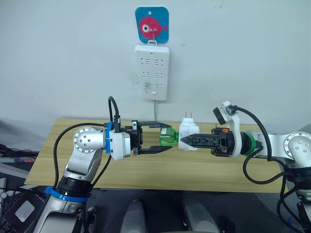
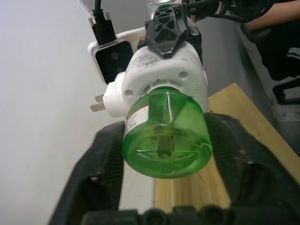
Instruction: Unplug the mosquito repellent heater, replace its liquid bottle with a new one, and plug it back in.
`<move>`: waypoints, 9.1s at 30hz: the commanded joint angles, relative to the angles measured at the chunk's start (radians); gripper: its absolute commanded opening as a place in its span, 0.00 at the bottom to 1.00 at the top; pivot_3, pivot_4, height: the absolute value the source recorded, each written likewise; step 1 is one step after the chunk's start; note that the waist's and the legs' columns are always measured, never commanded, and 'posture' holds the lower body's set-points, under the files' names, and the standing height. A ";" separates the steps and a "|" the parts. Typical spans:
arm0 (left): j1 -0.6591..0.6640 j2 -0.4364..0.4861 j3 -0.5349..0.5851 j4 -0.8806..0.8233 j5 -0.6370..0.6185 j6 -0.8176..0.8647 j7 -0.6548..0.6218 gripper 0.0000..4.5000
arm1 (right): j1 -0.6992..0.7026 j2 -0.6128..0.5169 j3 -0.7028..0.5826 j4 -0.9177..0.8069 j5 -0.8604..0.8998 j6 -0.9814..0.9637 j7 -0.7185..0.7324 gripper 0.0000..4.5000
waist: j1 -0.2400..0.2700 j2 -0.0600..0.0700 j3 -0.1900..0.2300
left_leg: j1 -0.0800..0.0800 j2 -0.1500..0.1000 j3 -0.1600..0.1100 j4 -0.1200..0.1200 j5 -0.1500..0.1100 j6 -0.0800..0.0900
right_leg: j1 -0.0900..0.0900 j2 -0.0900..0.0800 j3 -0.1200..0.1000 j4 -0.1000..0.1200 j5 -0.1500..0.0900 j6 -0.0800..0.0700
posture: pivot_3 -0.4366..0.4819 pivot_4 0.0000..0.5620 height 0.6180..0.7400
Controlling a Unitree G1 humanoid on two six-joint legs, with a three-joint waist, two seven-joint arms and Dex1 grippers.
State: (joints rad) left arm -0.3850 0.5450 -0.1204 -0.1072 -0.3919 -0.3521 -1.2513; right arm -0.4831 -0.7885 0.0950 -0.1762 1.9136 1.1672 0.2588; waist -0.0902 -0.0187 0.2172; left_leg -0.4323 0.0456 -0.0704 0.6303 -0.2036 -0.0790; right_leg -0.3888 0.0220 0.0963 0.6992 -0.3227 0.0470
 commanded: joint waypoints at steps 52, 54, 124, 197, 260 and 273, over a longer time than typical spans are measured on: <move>0.091 0.264 0.092 -0.245 -0.375 1.156 0.160 0.50 | -0.008 -0.024 0.221 0.410 -1.565 -0.273 0.341 1.00 | 0.001 0.001 0.002 | 0.001 -0.001 0.002 0.000 0.000 0.000 | -0.001 -0.002 0.001 0.001 0.000 0.000 | 0.35 0.34 0.87; 0.088 0.247 0.098 -0.242 -0.370 1.149 0.171 0.50 | 0.003 -0.035 0.175 0.369 -1.559 -0.256 0.344 1.00 | 0.002 0.001 0.002 | 0.001 -0.001 0.001 0.000 0.000 0.000 | -0.001 -0.002 0.000 0.002 0.000 0.000 | 0.35 0.35 0.87; 0.341 0.083 0.112 -0.389 -0.103 0.824 0.444 1.00 | 0.062 0.463 0.186 0.572 -1.825 -1.362 -0.036 0.18 | -0.011 0.000 0.002 | 0.007 0.000 0.002 0.000 0.000 -0.001 | -0.001 0.000 0.002 0.012 -0.003 0.002 | 0.45 0.38 0.87; 0.317 -0.167 0.364 0.481 0.144 0.236 0.686 1.00 | 0.078 0.303 0.200 -0.612 -1.538 -0.107 0.416 0.99 | 0.048 -0.009 0.144 | 0.004 0.000 -0.004 -0.003 0.000 -0.004 | -0.002 -0.006 -0.004 0.013 -0.007 -0.002 | 0.39 0.75 0.87; -0.245 0.117 -0.094 0.070 0.030 0.705 -0.034 0.51 | -0.049 0.346 0.143 -0.465 -1.400 -0.336 0.301 1.00 | -0.025 -0.015 0.107 | -0.017 -0.002 -0.007 -0.001 0.004 -0.011 | -0.018 -0.008 -0.011 0.006 0.000 0.001 | 0.25 0.34 0.87; -0.239 0.101 -0.058 0.071 0.027 0.690 -0.025 0.51 | -0.054 0.370 0.213 -0.400 -1.523 -0.415 0.294 0.36 | -0.025 -0.016 0.081 | -0.017 -0.003 -0.009 0.002 0.009 -0.014 | -0.021 -0.007 -0.013 0.017 0.000 0.000 | 0.28 0.32 0.87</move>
State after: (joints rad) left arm -0.6219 0.6485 -0.2062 -0.0027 -0.3491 0.3436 -1.2762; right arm -0.5279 -0.4202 0.3032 -0.5605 0.4034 0.7797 0.5469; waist -0.1153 -0.0343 0.2982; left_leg -0.4491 0.0428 -0.0793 0.6325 -0.1947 -0.0934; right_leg -0.4096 0.0150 0.0837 0.7168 -0.3226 0.0469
